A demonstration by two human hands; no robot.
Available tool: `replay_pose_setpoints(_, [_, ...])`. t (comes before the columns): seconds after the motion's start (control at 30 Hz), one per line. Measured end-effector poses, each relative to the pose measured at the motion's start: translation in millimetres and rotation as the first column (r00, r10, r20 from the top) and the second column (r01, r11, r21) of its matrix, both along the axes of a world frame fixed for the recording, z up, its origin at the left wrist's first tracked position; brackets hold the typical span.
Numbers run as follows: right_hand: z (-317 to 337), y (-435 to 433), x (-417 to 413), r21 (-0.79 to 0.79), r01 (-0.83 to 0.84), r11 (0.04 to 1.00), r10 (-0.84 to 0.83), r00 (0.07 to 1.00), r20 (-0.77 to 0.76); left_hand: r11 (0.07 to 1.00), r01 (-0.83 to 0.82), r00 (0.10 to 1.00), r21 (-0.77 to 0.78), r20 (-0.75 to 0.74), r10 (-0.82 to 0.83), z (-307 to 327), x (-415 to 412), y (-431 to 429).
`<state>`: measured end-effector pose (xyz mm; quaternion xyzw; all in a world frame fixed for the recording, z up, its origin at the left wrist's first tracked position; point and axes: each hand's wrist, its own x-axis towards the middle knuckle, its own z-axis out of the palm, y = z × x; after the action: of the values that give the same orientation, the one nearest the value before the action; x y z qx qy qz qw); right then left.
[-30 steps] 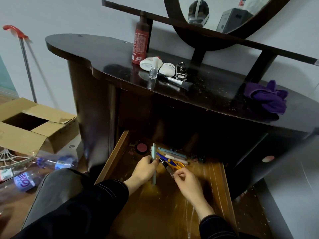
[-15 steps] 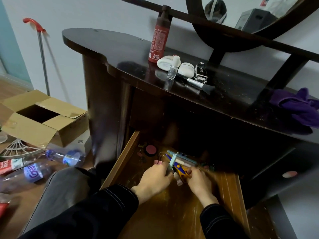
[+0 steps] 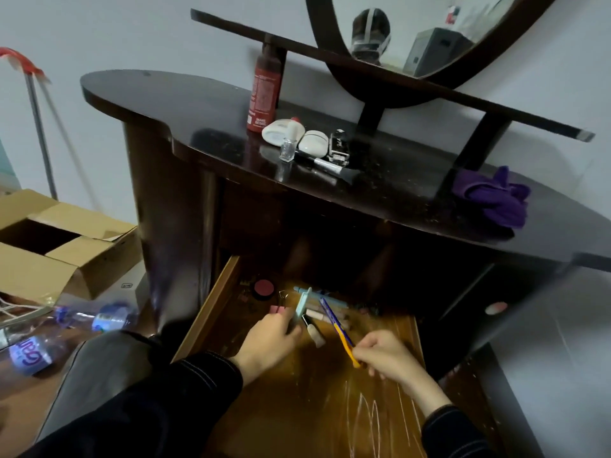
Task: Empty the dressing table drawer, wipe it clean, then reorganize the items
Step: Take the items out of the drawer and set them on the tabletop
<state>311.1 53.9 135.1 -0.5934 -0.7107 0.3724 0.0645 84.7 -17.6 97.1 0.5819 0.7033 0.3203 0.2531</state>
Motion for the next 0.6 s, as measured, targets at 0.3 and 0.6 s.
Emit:
replay_pose_setpoints(0.3, [105, -73, 30, 0.103, -0.061, 0.993, 0.081, 0.976, -0.204, 0.977, 0.09, 0.977, 0.192, 0.172, -0.124, 65, -12, -48])
replay_pose_setpoints(0.6, [201, -96, 12, 0.265, -0.043, 0.963, 0.163, 0.878, -0.45, 0.86, 0.059, 0.981, 0.506, 0.128, -0.143, 185, -26, -78])
